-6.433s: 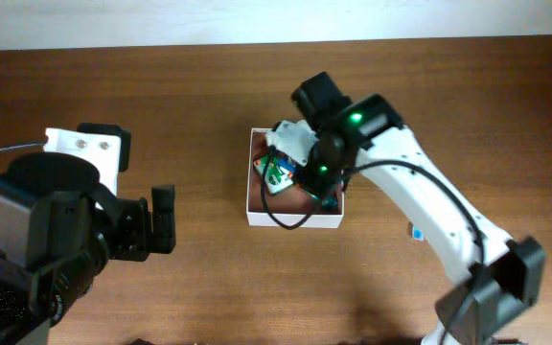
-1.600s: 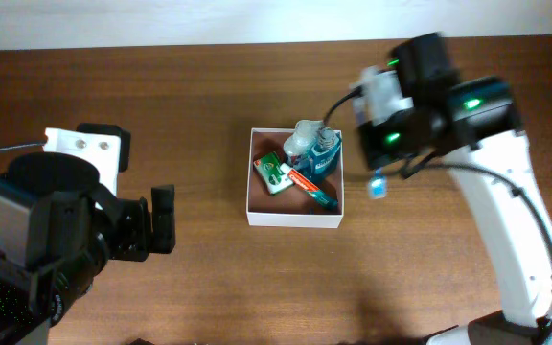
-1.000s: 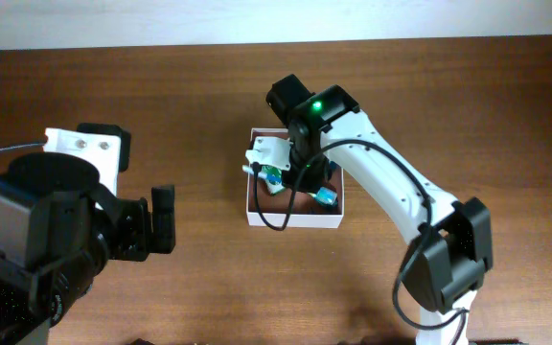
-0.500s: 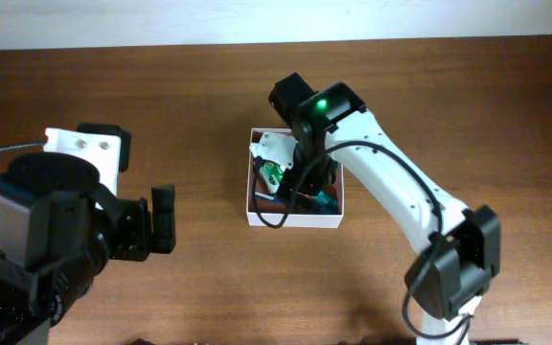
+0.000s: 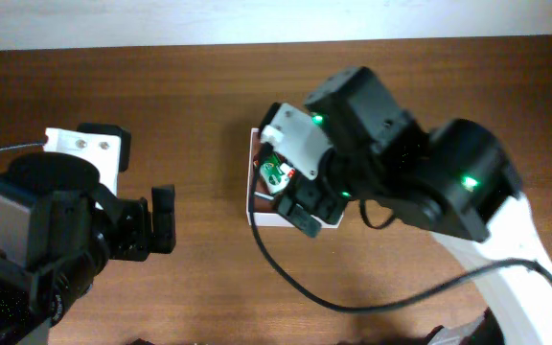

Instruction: Pack container

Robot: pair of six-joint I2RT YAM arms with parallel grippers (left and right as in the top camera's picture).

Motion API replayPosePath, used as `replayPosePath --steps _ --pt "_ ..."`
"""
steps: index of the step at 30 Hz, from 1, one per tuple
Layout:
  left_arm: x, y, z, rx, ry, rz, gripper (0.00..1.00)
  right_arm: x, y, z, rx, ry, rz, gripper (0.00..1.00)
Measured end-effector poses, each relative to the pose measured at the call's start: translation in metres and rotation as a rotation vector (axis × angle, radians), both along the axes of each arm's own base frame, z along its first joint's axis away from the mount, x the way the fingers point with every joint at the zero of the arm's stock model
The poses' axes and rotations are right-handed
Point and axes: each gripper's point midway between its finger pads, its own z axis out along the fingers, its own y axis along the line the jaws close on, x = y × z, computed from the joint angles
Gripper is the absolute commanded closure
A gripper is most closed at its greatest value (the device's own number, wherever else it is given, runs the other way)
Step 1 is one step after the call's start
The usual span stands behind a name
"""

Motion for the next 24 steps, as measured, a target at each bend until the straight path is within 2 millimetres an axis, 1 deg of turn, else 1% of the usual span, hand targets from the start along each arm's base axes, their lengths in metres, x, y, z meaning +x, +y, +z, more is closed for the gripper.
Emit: replayPosePath --steps 2,3,4,5,6,7,8,10,11,13,15,18,19,20,22,24 --pt "0.000 0.000 0.000 0.000 0.000 0.000 0.01 0.003 -0.015 0.009 0.025 -0.011 -0.060 0.01" --pt "0.000 0.000 0.000 0.000 0.000 0.000 0.00 0.006 -0.026 0.014 0.041 -0.018 -0.108 0.01" --pt "0.000 0.000 0.000 0.000 0.000 0.000 0.01 0.011 -0.041 0.022 0.062 -0.029 -0.170 0.01" --pt "0.000 0.000 0.000 0.000 0.000 0.000 0.01 0.013 -0.053 0.027 0.077 -0.039 -0.213 0.01" --pt "0.000 0.000 0.000 0.000 0.000 0.000 0.01 0.015 -0.072 0.037 0.105 -0.061 -0.283 0.01" --pt "0.000 0.000 0.000 0.000 0.000 0.000 0.01 0.015 -0.086 0.044 0.121 -0.079 -0.329 0.01" --pt "0.000 0.000 0.000 0.000 0.000 0.000 0.01 0.012 -0.104 0.055 0.149 -0.110 -0.390 0.01" --pt "0.000 0.000 0.000 0.000 0.000 0.000 0.01 0.000 -0.127 0.072 0.188 -0.165 -0.450 0.01" --pt "0.000 0.000 0.000 0.000 0.000 0.000 0.01 -0.014 -0.143 0.085 0.222 -0.212 -0.490 0.01" --pt "0.000 0.000 0.000 0.000 0.000 0.000 0.01 -0.029 -0.163 0.100 0.263 -0.272 -0.547 0.01" --pt "0.000 0.000 0.000 0.000 0.000 0.000 0.01 -0.040 -0.180 0.110 0.295 -0.330 -0.604 0.01" --pt "0.000 0.000 0.000 0.000 0.001 0.000 0.01 -0.055 -0.195 0.115 0.339 -0.405 -0.658 0.01" --pt "0.000 0.000 0.000 0.000 0.000 0.000 0.01 -0.059 -0.200 0.112 0.353 -0.436 -0.678 0.01" --pt "0.000 0.000 0.000 0.000 0.000 0.000 0.01 -0.065 -0.204 0.105 0.363 -0.459 -0.694 0.01" --pt "0.000 0.000 0.000 -0.001 -0.002 0.000 0.00 -0.066 -0.207 0.101 0.408 -0.558 -0.698 0.01" --pt "0.000 0.000 0.000 0.000 0.001 0.000 0.01 -0.068 -0.210 0.075 0.416 -0.585 -0.709 0.01"
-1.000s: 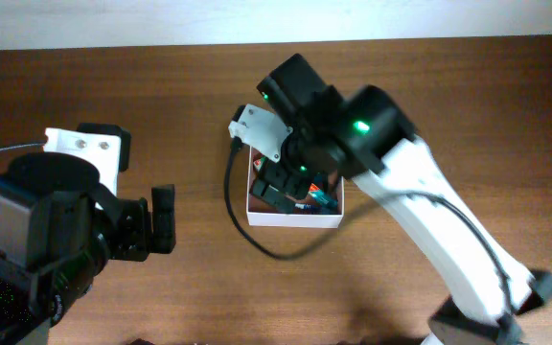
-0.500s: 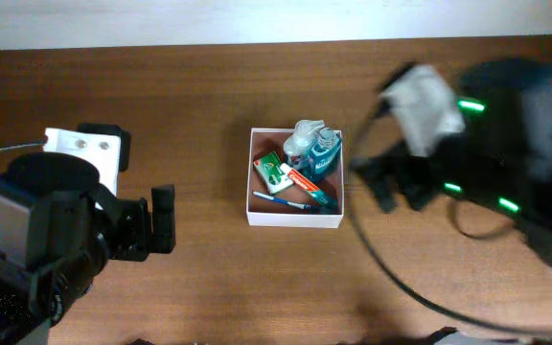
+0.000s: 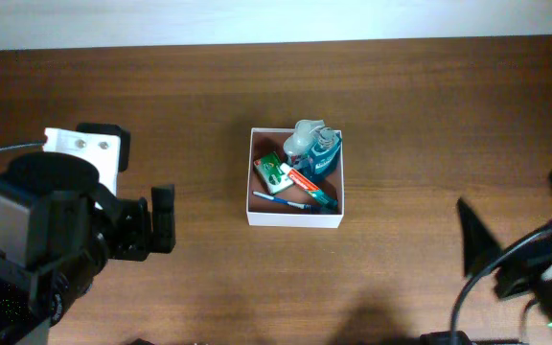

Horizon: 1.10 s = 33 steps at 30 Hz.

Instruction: Pack container

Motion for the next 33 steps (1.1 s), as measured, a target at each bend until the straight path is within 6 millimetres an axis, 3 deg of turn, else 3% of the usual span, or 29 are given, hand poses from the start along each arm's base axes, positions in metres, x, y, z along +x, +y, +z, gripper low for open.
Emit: replayPosePath --steps 8,13,16,22,28,33 --pt "0.000 0.000 0.000 -0.001 -0.002 0.000 0.01 0.003 -0.001 -0.162 0.002 0.078 -0.007 0.01" --pt "0.000 0.000 0.000 0.000 -0.001 0.000 0.01 0.011 0.001 -0.231 0.008 0.117 0.005 0.01" --pt "0.000 0.000 0.000 0.000 -0.001 0.000 0.01 0.016 0.002 -0.258 0.008 0.137 0.009 0.01" --pt "0.000 0.000 0.000 0.000 -0.001 0.000 0.01 0.019 0.004 -0.296 0.010 0.194 0.018 0.01" --pt "0.000 0.000 0.000 0.000 -0.001 0.000 0.01 0.021 0.004 -0.318 0.010 0.236 0.019 0.01" --pt "0.000 0.000 0.000 0.000 -0.001 0.000 0.01 0.022 0.004 -0.325 0.010 0.251 0.019 0.01"
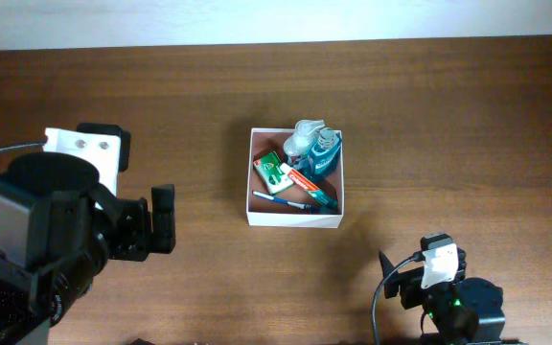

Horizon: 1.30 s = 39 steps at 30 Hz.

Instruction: Pack container

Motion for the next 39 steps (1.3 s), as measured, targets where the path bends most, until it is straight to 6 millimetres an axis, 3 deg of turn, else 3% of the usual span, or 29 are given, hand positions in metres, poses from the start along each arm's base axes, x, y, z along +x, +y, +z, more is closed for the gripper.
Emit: replayPosePath --steps 7,16,21,39 --pt "0.000 0.000 0.000 0.000 0.000 0.000 0.01 0.000 0.000 -0.021 -0.002 0.048 0.000 0.01" --pt "0.000 0.000 0.000 0.000 0.000 0.000 0.01 0.000 0.000 -0.024 -0.002 0.056 0.000 0.01" --pt "0.000 0.000 0.000 0.000 0.000 0.000 0.01 -0.002 0.000 -0.038 -0.003 0.088 -0.001 0.01" --pt "0.000 0.000 0.000 0.000 0.000 0.000 0.01 -0.002 0.000 -0.038 -0.002 0.088 -0.001 0.01"
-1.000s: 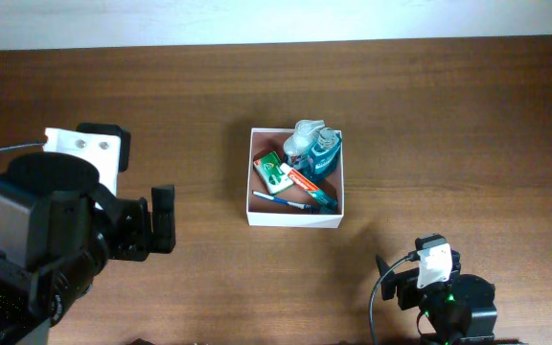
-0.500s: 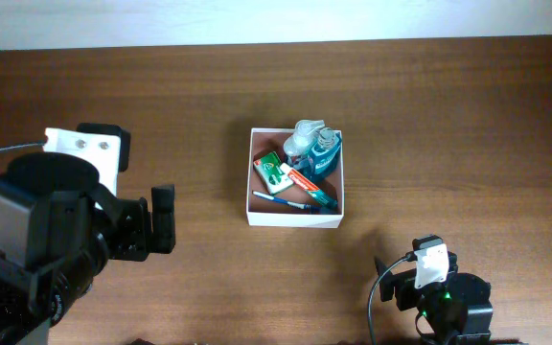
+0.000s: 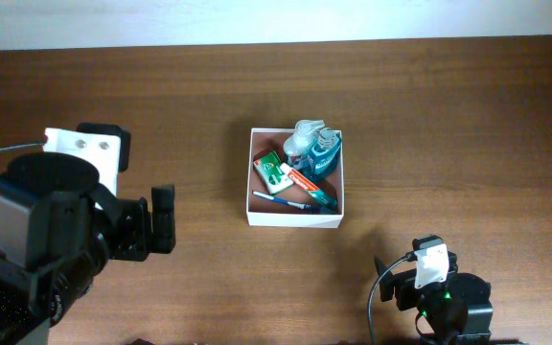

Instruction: Pack container

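A white open box stands at the table's middle. Inside lie a blue pump bottle, a green carton, a red-and-white tube and a thin blue pen-like stick. My left gripper hangs over the table well left of the box, fingers apart and nothing between them. My right gripper is folded back near the front edge, right of and below the box; its jaws are too dark and small to read.
The left arm's bulky wrist and camera cover the table's front left, with a white bracket behind them. The right arm's base and its cable sit at the front right. Brown wooden table runs to a pale back wall.
The right arm has shifted slightly lower and leftward at the front right edge. The box, its contents and the left arm are unchanged.
First my right arm was over the box with its gripper down among the contents, hiding most of it. Then it was away at the right edge, leaving the box and its items in plain view. After that it was folded at the front right, where it stays.
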Robot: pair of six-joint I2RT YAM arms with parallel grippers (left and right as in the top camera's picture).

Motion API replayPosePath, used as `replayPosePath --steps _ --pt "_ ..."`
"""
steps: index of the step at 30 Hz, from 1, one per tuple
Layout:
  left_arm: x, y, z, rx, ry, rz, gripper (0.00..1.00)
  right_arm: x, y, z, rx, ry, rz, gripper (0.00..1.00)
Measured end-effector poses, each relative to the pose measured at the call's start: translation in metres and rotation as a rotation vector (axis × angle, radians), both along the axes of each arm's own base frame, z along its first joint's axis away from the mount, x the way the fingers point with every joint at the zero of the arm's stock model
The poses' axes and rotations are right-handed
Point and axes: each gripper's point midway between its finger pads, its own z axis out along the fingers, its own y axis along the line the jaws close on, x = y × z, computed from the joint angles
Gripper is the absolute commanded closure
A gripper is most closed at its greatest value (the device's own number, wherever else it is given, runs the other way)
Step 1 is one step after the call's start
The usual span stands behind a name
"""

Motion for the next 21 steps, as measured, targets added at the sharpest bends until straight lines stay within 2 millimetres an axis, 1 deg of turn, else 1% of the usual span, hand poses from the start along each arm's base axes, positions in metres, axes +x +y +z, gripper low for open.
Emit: replayPosePath --steps 9,14,16,17,18,19,21 --pt "0.000 0.000 0.000 0.002 0.000 0.000 0.01 0.000 0.000 0.000 0.000 0.000 0.000 0.01" --pt "0.003 0.014 0.003 0.082 -0.031 0.029 0.01 0.000 0.000 0.000 -0.001 0.000 0.001 0.01" --pt "0.001 0.023 0.006 0.101 -0.051 0.056 0.01 0.000 0.000 0.000 0.000 0.000 0.000 0.01" --pt "-0.003 0.038 0.006 0.113 -0.064 0.111 0.01 0.000 0.000 0.000 0.000 0.000 0.000 0.01" --pt "-0.004 0.046 0.009 0.106 -0.091 0.144 0.00 0.000 0.000 0.000 -0.001 0.000 0.000 0.01" --pt "-0.005 0.061 0.013 0.088 -0.148 0.221 0.01 0.000 0.000 0.000 0.000 -0.001 0.000 0.01" --pt "-0.008 0.077 0.018 0.060 -0.227 0.303 0.01 0.000 0.000 0.000 -0.001 0.000 0.000 0.01"
